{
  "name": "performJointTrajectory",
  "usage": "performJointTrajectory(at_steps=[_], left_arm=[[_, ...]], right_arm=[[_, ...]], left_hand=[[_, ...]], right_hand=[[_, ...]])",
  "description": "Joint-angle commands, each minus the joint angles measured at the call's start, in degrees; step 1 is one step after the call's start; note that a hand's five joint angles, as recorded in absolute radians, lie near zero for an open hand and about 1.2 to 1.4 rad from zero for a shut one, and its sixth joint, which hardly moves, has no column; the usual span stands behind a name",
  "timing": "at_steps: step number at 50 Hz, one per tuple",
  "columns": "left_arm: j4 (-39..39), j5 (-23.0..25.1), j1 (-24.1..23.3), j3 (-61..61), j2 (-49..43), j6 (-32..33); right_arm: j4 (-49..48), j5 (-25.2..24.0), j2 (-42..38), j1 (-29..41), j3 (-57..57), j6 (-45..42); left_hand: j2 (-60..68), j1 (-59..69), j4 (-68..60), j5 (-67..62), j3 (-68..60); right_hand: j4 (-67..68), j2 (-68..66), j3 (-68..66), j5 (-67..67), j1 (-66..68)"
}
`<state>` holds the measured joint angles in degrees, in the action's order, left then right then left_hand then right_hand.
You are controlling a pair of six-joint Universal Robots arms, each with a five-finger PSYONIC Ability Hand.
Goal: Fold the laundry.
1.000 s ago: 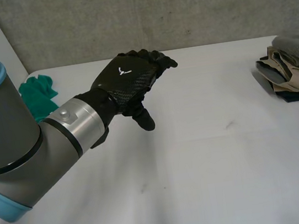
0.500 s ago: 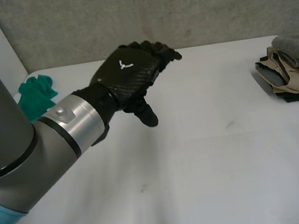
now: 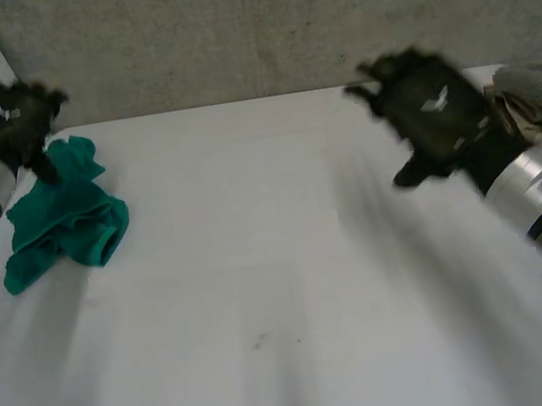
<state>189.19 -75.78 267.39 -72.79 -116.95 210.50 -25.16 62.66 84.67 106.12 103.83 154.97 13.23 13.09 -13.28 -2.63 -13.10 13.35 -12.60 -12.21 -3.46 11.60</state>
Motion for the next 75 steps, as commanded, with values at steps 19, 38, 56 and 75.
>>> performJointTrajectory(at_steps=[19, 38, 56, 75], left_arm=[[2.7, -3.8, -3.8, 5.9, -15.9, 9.9], [5.9, -1.3, -34.1, -6.4, 4.7, -24.1], [4.5, -11.3, -37.0, -7.2, 0.7, -23.0], [-3.8, -15.8, -39.6, -25.4, 7.4, -23.3]], right_arm=[[3.0, 5.5, -6.2, -0.3, 2.8, -6.0], [3.0, 5.7, -5.8, -4.5, 1.9, -4.9], [4.7, 10.0, -5.9, -4.7, 1.3, -4.9], [27.0, 8.7, -6.0, -4.4, -4.5, -6.3]], left_hand=[[66.8, 66.9, -66.7, -67.4, -66.9], [66.8, 66.9, -66.7, -67.4, -66.9], [-3.2, -3.1, 3.2, 2.6, 3.1], [3.0, 3.2, -3.0, -3.6, -3.2]], right_hand=[[-3.3, 2.6, 2.2, 3.5, -1.6], [-3.3, 2.6, 2.2, 3.5, -1.6], [-3.3, 2.6, 2.2, 3.5, -1.6], [-3.3, 2.6, 2.2, 3.5, -1.6]])
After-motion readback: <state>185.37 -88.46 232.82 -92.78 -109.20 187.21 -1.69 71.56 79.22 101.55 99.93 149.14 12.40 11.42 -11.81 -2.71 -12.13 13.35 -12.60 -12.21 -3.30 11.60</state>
